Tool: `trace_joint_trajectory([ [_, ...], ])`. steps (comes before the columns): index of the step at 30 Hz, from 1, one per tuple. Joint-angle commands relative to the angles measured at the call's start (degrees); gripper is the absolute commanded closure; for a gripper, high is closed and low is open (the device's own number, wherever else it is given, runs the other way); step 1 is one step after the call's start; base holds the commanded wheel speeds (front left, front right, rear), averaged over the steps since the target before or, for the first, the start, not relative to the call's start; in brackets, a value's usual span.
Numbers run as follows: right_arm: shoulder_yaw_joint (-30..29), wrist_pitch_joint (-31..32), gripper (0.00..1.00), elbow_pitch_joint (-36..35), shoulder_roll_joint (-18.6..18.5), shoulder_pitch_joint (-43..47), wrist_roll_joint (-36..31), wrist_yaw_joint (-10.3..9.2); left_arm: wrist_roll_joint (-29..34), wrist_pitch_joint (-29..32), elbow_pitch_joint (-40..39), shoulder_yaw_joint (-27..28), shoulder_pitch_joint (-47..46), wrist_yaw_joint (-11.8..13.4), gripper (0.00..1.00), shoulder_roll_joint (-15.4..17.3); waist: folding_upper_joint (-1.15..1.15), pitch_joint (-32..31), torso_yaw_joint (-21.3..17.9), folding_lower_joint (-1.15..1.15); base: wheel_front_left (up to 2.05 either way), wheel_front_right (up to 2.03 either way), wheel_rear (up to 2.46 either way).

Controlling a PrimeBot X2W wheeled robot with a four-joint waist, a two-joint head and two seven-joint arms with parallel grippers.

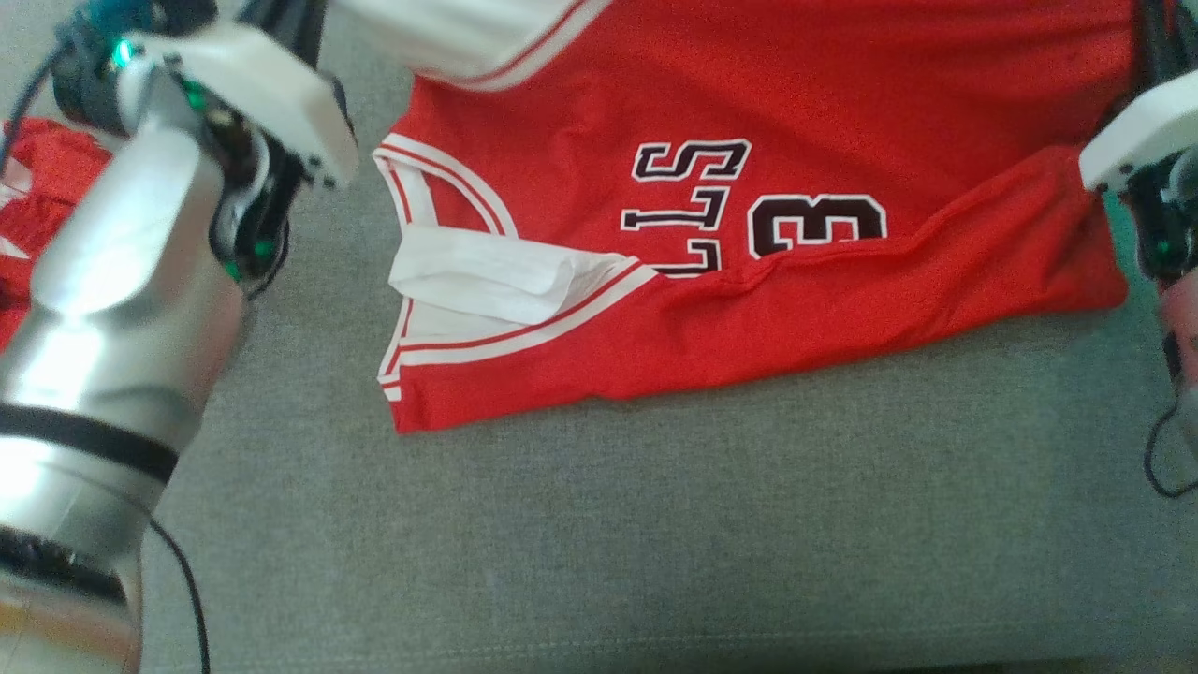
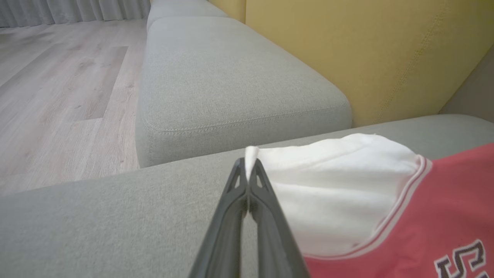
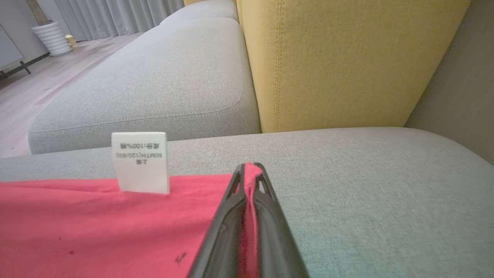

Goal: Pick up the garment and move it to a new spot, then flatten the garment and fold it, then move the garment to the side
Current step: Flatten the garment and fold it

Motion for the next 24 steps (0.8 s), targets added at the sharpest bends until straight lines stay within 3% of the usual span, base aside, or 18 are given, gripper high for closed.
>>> trace_joint_trajectory([
  [1, 1.43, -0.76, 1.0, -1.44, -1.02, 1.93, 1.33, 0.37, 0.32, -0.65, -0.98, 1.36, -0.07, -0.39, 1.0, 3.2, 0.0, -1.71, -0.02, 0.0, 0.0, 0.0, 0.0],
  [10, 9.77, 3.34, 1.0, -5.72, -6.03, 10.79, 10.74, 0.37, -0.16, 3.02, -10.93, -1.9, 12.78, -0.07, 1.0, 8.68, 0.0, -8.31, 0.5, 0.0, 0.0, 0.0, 0.0],
  [24, 18.67, 15.71, 1.0, -15.31, -16.29, 19.9, 19.78, 0.37, -1.8, 15.22, -35.05, -6.46, 28.57, 5.4, 1.0, 18.72, 0.0, -10.84, 1.97, 0.0, 0.0, 0.0, 0.0],
])
